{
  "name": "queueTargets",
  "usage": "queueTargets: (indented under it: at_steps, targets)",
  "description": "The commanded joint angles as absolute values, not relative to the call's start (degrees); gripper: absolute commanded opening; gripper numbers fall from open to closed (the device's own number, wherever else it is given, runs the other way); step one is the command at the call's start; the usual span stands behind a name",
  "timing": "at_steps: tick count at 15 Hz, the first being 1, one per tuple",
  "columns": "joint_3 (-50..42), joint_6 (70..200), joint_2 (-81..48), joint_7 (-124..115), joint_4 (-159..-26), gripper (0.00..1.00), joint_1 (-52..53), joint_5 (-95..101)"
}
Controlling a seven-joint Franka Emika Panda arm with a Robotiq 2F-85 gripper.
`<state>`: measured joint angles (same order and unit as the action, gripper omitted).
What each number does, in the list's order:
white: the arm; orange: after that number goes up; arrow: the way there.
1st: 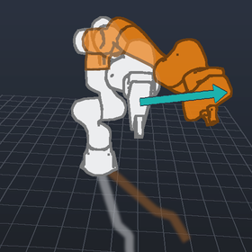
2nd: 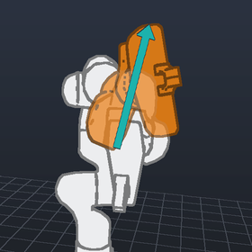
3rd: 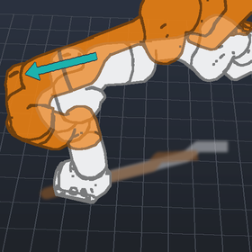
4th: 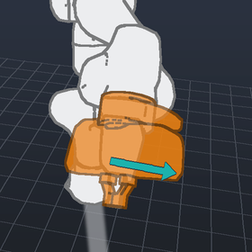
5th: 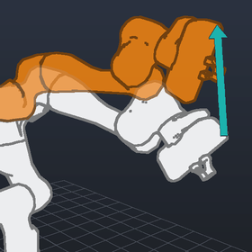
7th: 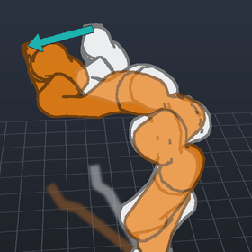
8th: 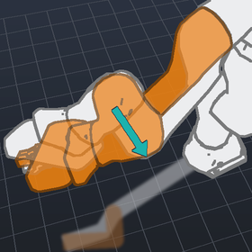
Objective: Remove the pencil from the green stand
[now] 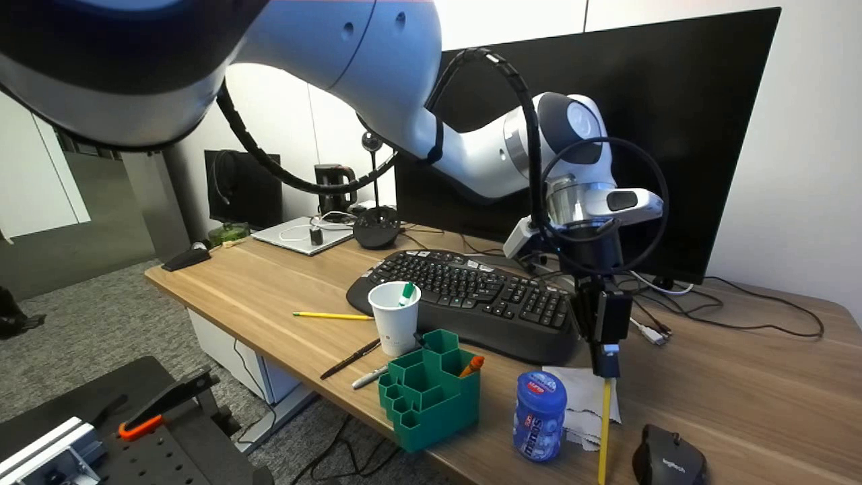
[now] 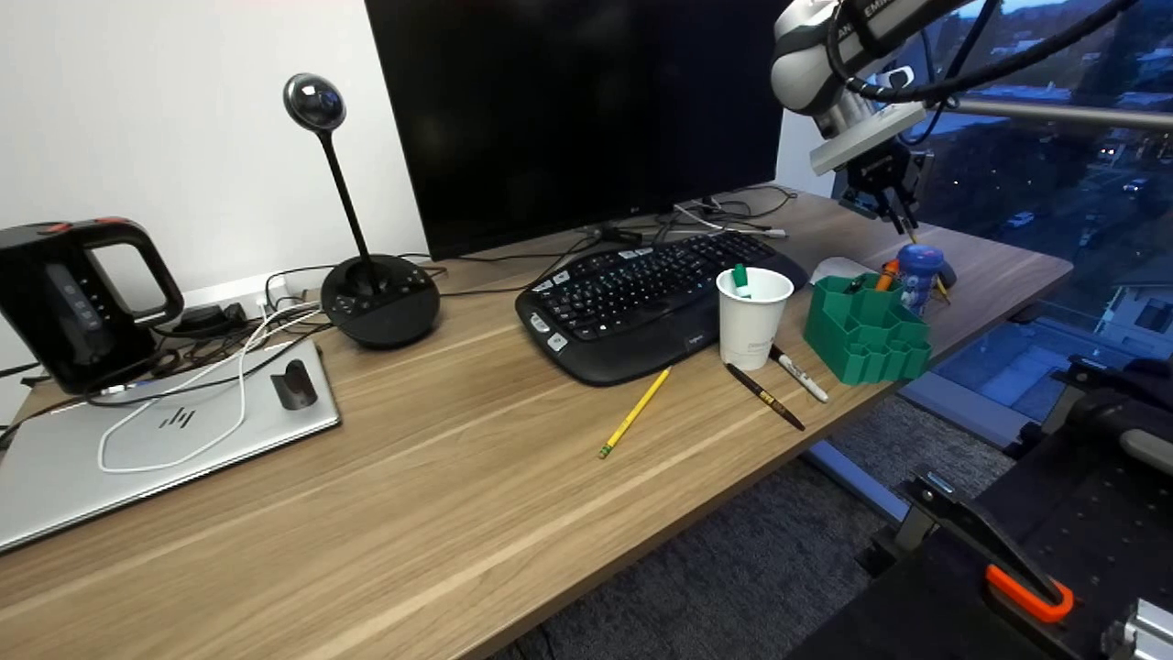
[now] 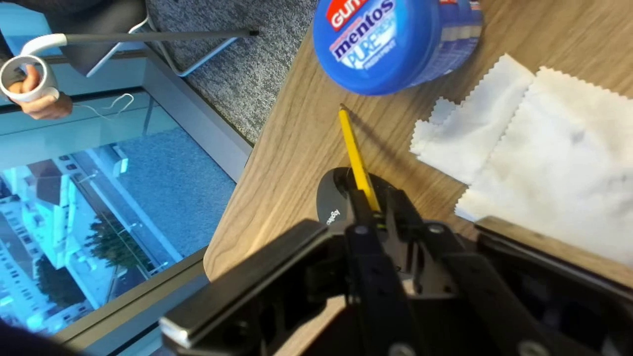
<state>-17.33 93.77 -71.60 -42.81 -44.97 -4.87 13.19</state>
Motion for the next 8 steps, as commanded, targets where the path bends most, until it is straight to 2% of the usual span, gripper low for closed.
queueTargets:
  at_steps: [1, 7, 8]
  targets:
    - [-17.2, 90.0, -75.3, -43.3, -37.7, 0.48, -5.7, 13.0]
    - [-14.6, 92.9, -70.9, -38.1, -40.4, 0.93, -6.2, 10.6]
    - [-13.6, 94.2, -69.3, -35.5, -41.7, 0.98, -6.2, 10.0]
